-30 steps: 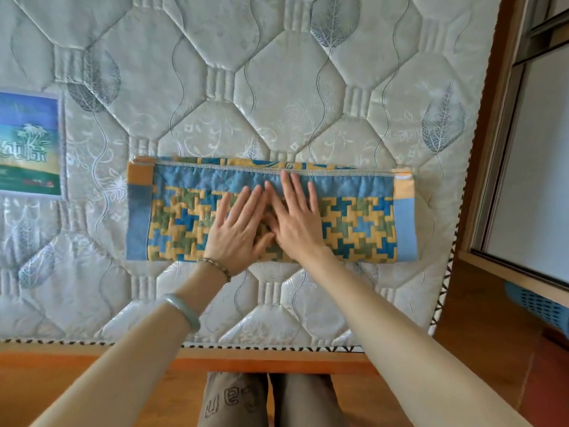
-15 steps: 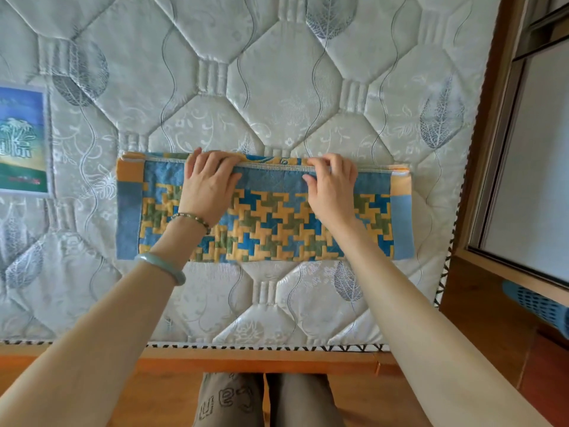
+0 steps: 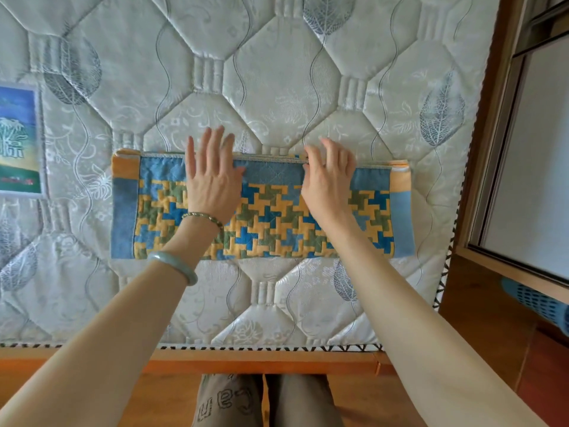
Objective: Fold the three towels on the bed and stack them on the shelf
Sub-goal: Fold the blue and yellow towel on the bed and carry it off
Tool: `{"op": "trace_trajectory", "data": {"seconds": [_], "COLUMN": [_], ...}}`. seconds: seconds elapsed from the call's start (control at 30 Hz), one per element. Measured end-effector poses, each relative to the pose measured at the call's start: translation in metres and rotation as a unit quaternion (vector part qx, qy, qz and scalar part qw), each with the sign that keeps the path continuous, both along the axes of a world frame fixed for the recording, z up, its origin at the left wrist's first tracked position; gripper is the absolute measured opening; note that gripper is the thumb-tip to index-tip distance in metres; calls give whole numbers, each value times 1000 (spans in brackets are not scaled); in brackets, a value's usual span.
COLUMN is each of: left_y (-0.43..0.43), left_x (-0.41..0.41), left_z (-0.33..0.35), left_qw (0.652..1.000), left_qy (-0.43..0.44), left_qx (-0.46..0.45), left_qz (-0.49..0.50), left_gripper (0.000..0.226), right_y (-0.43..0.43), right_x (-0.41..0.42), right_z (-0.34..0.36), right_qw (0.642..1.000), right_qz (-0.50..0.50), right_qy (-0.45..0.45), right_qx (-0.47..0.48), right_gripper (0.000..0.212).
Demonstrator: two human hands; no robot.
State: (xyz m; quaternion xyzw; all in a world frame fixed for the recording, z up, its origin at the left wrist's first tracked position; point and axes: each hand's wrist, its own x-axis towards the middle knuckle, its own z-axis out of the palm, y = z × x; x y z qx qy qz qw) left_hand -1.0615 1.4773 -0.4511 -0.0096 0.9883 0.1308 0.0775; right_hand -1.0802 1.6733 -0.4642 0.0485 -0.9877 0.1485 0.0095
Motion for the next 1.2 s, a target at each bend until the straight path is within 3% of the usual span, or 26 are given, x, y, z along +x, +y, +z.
{"op": "trace_trajectory", "data": {"seconds": [0.07, 0.13, 0.3, 0.47, 0.8, 0.93, 1.0, 1.13, 1.2], "left_y": [17, 27, 24, 6, -49, -88, -98, -109, -116], "left_x": [24, 53, 73, 82, 88, 97, 99, 100, 98], "left_z": [4, 1, -17, -15, -15, -16, -17, -15, -12], "left_qw": [998, 994, 989, 989, 988, 986, 988, 979, 963], "left_qy": [-2, -27, -111, -123, -129, -144, -140, -115, -106], "left_qx": [-9, -32, -71, -79, -71, -67, -64, -13, 50], "left_qz": [-64, -104, -72, -5, 57, 41, 23, 167, 243], "left_gripper": [58, 60, 62, 71, 76, 74, 72, 71, 75], "right_y": [-19, -34, -31, 13, 68, 99, 110, 80, 31], "right_x": [13, 38, 58, 66, 73, 77, 79, 73, 71], "right_z": [7, 6, -15, -12, -21, -22, -21, -2, 17], "right_qw": [1000, 995, 975, 985, 981, 982, 980, 987, 994], "right_qz": [25, 90, 160, 100, 102, 0, 9, -55, -55], "right_qy": [-4, -37, -129, -97, -111, -117, -128, -126, -95], "right_qx": [6, 21, 88, 97, 126, 146, 152, 84, -25], "right_gripper": [49, 54, 60, 63, 59, 60, 59, 63, 63]}}
